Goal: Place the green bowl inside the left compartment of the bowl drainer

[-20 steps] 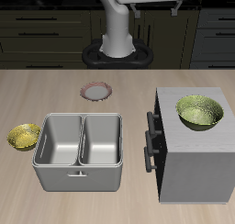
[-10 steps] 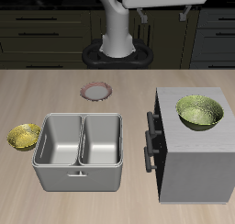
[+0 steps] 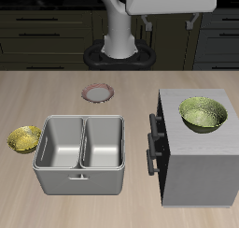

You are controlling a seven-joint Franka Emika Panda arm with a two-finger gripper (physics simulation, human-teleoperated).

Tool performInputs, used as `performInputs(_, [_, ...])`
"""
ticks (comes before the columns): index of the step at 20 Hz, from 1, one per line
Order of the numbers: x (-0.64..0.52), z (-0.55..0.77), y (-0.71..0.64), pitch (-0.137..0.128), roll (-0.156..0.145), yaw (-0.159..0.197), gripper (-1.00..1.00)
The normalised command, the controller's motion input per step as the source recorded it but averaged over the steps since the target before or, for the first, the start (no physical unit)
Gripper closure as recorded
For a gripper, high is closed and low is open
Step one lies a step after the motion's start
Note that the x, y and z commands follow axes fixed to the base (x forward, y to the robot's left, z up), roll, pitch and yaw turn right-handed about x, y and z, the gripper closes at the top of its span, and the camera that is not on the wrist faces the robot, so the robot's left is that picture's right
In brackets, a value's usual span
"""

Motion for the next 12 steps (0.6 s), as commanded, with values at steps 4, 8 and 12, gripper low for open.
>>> performInputs(4, [0.27,0.05,0.09,-0.011,-0.007,-0.013,-1.00])
performInputs(8, [0.27,0.05,0.14,-0.009,0.007,0.012,-1.00])
performInputs(12, [0.26,0.09,0.15,-0.044,0.011,0.010,-1.00])
